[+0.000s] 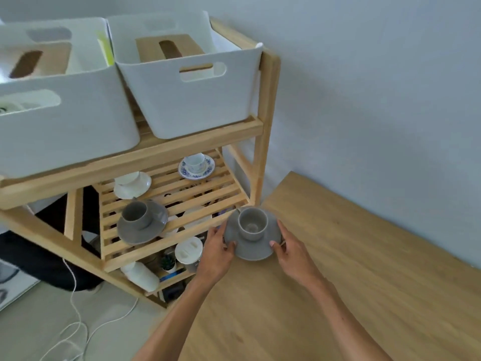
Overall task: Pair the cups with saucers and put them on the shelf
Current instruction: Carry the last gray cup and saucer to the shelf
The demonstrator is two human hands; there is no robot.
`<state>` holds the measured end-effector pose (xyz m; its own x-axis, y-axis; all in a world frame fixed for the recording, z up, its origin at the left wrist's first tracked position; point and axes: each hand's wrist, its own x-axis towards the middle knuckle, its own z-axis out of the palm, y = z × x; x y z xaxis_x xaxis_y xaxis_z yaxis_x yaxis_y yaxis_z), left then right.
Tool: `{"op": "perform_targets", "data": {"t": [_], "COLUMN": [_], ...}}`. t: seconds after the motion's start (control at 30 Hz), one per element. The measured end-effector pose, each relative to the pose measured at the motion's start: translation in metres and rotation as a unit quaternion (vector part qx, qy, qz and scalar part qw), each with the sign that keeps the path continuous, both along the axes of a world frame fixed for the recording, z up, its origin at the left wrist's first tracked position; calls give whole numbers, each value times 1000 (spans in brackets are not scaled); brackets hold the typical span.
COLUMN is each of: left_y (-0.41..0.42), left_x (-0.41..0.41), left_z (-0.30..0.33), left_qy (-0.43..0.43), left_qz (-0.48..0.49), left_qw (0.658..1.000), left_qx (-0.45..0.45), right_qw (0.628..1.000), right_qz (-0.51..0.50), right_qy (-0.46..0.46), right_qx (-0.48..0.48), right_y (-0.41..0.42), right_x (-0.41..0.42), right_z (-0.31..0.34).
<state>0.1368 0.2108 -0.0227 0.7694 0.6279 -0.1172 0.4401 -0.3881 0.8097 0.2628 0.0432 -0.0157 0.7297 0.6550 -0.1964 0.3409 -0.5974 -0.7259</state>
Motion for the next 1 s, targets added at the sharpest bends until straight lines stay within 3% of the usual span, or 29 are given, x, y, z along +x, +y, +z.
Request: {"op": "perform_targets", "data": {"t": [0.47,1.0], "left_y": [123,171], "left_x": [20,20], "left_z": [-26,-65], "left_qy": [37,77], "left_qz": [76,64], "left_qw": [996,994], "left_qx": [-25,43], "right_qw": [991,976], "right_qz": [118,170], "right_qy": [3,21], "right_qx": [-66,-135], "right_y": [166,221], "right_x": [44,60], "right_z": [-28,-66]}}
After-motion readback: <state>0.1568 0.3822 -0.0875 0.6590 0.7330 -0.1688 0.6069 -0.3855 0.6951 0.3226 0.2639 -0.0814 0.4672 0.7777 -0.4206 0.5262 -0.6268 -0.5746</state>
